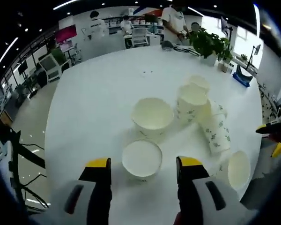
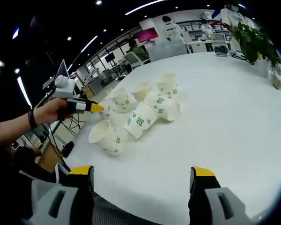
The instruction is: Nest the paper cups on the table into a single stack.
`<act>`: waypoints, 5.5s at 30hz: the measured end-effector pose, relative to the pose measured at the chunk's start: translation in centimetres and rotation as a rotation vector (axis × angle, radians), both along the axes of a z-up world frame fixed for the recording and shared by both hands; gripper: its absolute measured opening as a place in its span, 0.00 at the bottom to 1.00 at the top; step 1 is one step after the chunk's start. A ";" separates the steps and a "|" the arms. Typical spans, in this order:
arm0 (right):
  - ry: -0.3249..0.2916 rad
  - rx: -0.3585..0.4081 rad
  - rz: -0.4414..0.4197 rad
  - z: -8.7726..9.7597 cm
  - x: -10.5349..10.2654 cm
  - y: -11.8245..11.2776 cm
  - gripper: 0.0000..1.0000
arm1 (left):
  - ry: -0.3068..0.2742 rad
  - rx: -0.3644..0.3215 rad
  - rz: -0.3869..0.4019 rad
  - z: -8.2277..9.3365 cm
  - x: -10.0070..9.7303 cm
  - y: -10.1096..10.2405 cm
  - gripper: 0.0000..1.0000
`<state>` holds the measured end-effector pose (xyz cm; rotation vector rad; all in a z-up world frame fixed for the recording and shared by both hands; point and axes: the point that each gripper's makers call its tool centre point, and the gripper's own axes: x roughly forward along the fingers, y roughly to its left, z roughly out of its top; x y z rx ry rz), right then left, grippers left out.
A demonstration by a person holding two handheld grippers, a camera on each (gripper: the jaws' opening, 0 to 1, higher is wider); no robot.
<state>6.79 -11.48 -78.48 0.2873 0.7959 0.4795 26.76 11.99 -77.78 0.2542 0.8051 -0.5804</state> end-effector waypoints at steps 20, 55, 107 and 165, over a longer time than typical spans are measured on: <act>-0.004 -0.005 -0.013 0.1 0.3 -0.4 0.85 | 0.020 -0.010 -0.033 0.0 0.4 0.7 0.36; -0.181 0.169 0.170 6.0 8.9 8.4 0.66 | -0.005 -0.381 -0.244 13.2 -6.7 -12.9 0.36; -0.368 0.212 0.272 8.9 7.5 8.7 0.08 | 0.232 -0.577 -0.254 11.2 -10.2 -11.3 0.36; -0.350 -0.056 0.568 8.6 4.2 10.2 0.00 | 0.209 -0.419 -0.274 6.3 -12.0 -7.4 0.42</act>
